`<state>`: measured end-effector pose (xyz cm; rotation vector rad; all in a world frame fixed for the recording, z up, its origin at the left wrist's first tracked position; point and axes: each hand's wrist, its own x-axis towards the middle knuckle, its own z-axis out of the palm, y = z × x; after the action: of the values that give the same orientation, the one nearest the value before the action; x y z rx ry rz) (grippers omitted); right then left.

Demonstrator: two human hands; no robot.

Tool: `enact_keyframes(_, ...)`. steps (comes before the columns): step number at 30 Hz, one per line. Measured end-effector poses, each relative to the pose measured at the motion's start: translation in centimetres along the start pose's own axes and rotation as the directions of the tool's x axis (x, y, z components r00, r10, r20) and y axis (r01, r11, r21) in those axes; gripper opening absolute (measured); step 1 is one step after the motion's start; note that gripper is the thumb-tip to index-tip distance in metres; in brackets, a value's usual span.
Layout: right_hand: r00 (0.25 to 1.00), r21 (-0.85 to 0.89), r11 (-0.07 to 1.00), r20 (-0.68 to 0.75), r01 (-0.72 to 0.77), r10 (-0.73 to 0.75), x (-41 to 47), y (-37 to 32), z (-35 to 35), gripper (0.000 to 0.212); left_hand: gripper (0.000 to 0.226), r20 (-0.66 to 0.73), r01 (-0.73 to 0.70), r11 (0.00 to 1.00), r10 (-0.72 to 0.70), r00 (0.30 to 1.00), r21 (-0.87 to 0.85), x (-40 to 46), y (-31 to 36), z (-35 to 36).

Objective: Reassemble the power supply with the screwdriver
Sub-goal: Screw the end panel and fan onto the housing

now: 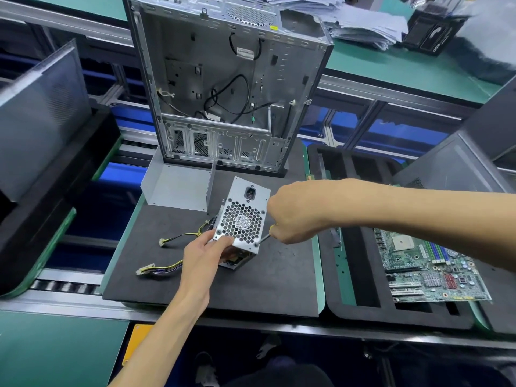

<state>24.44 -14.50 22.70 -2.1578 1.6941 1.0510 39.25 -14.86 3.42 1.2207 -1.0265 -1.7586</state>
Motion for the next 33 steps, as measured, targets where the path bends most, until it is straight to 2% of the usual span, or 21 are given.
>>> enact_keyframes(3,0.996,-0.093,0.996,-0.092,0.014,-0.022,-0.4,-0.2,0.1,0.018,0.022,0.002,-0.002,1.000,0.002,1.000,-0.010,0.0,0.1,0.0)
enact_keyframes(7,0.985,-0.148,0.987,-0.148,0.066,-0.088,-0.3,-0.5,0.3,0.034,0.014,0.024,-0.015,1.000,0.015,1.000,-0.027,0.1,-0.1,0.0)
enact_keyframes(10,0.992,-0.086,0.994,-0.099,0.065,-0.074,-0.1,-0.3,0.4,0.033,0.036,0.019,-0.018,0.999,0.018,1.000,-0.031,0.1,-0.2,0.0)
enact_keyframes(16,1.000,0.073,0.997,-0.005,-0.008,0.009,0.1,0.4,1.0,0.036,0.055,0.003,-0.010,1.000,0.010,1.000,-0.014,0.2,-0.3,0.2)
enact_keyframes(22,0.999,0.076,0.997,0.011,-0.031,0.030,-0.2,0.9,1.3,0.039,0.038,0.030,-0.027,1.000,0.027,0.999,0.003,0.0,-0.4,0.4)
enact_keyframes(27,0.994,0.039,0.996,0.073,-0.079,0.076,0.1,2.1,1.3,0.040,0.041,0.037,-0.023,1.000,0.023,0.999,0.008,-0.1,-0.3,0.4)
enact_keyframes(30,0.992,0.167,0.978,0.035,-0.126,0.122,0.1,3.9,1.5,0.051,0.043,0.034,-0.020,1.000,0.020,0.999,0.006,-0.2,-0.3,0.4)
enact_keyframes(33,0.973,0.496,0.857,-0.087,-0.142,0.212,1.0,5.3,3.3,0.050,0.027,0.018,-0.038,0.999,0.037,0.999,0.022,-0.2,-0.7,0.5)
